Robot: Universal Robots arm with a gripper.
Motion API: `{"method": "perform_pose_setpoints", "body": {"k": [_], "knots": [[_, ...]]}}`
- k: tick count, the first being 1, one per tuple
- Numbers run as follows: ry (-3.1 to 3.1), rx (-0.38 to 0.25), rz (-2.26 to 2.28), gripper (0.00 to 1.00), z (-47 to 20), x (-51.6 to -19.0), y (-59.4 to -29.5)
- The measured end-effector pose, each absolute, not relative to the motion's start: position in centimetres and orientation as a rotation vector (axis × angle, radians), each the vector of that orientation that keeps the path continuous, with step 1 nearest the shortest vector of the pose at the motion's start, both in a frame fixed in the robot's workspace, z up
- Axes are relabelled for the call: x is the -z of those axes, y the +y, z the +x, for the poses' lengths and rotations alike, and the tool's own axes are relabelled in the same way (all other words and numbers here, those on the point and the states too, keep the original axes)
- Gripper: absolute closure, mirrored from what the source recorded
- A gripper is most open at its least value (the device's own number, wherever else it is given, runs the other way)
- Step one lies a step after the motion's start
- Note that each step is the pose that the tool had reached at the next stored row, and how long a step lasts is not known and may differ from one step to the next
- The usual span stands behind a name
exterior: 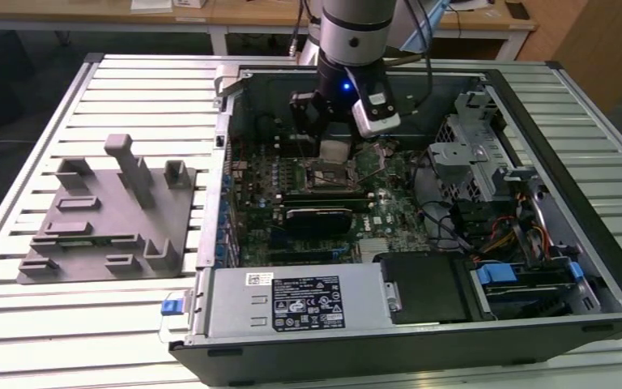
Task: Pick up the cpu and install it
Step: 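Place the cpu into insertion slot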
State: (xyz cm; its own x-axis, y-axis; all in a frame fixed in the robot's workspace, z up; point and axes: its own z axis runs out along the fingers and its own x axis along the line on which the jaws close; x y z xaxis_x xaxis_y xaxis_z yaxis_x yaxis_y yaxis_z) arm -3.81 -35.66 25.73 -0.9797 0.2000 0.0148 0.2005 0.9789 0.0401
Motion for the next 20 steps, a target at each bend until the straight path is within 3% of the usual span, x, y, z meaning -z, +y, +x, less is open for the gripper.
{"method": "perform_pose_setpoints", "body": {"k": [20], "knots": [[-3.014,0.067,-0.873,0.46,-3.81,-25.51,-35.67]]}}
